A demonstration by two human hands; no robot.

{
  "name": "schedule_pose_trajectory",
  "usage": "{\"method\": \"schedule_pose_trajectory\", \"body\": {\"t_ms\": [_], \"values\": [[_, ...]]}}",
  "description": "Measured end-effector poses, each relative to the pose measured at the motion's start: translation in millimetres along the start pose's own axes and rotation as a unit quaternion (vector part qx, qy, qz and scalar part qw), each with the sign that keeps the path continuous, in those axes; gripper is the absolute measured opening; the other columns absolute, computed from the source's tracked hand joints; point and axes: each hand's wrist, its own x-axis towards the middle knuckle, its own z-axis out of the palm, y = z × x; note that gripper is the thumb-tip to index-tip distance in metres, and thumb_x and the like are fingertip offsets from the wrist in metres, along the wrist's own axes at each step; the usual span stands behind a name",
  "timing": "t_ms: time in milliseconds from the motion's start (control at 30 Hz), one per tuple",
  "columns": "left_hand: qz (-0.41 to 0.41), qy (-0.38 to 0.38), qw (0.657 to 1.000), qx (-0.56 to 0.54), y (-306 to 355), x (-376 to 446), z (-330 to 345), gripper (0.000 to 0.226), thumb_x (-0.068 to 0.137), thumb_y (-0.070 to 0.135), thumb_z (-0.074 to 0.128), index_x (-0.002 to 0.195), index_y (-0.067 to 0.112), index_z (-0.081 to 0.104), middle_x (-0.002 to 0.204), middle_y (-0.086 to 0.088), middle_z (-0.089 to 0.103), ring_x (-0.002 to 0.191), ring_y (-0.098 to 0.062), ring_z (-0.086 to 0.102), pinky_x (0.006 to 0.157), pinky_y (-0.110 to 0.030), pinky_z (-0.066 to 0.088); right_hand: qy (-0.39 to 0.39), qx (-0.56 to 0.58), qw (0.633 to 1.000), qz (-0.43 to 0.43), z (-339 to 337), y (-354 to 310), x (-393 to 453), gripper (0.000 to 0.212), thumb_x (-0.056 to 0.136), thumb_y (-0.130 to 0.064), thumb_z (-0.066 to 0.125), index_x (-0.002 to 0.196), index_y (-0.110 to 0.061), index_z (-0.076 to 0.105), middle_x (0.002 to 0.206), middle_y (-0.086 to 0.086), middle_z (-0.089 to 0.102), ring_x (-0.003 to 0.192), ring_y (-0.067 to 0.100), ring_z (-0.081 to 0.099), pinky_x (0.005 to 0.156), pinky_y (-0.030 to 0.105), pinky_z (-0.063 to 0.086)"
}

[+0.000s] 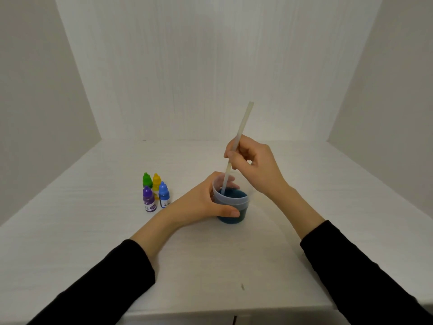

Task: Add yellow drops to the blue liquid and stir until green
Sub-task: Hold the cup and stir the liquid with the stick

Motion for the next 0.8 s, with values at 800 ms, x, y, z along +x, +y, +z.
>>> {"method": "schedule_pose_trajectory", "body": {"t_ms": [800], "values": [[0.010, -0.006, 1.000, -0.015, -1, 3, -1, 0.074, 0.059, 0.044, 0.084, 0.123, 0.039, 0.048, 0.123, 0.016, 0.060, 0.116, -0.002, 0.056, 0.093, -0.023, 0.051, -0.096, -0.163, 0.982, 0.015, -16, 7, -4, 0.010, 0.089, -0.022, 0.054, 0.084, -0.024, 0.062, 0.074, -0.001, 0.064, 0.068, 0.020, 0.058, 0.066, 0.037, 0.052]]}}
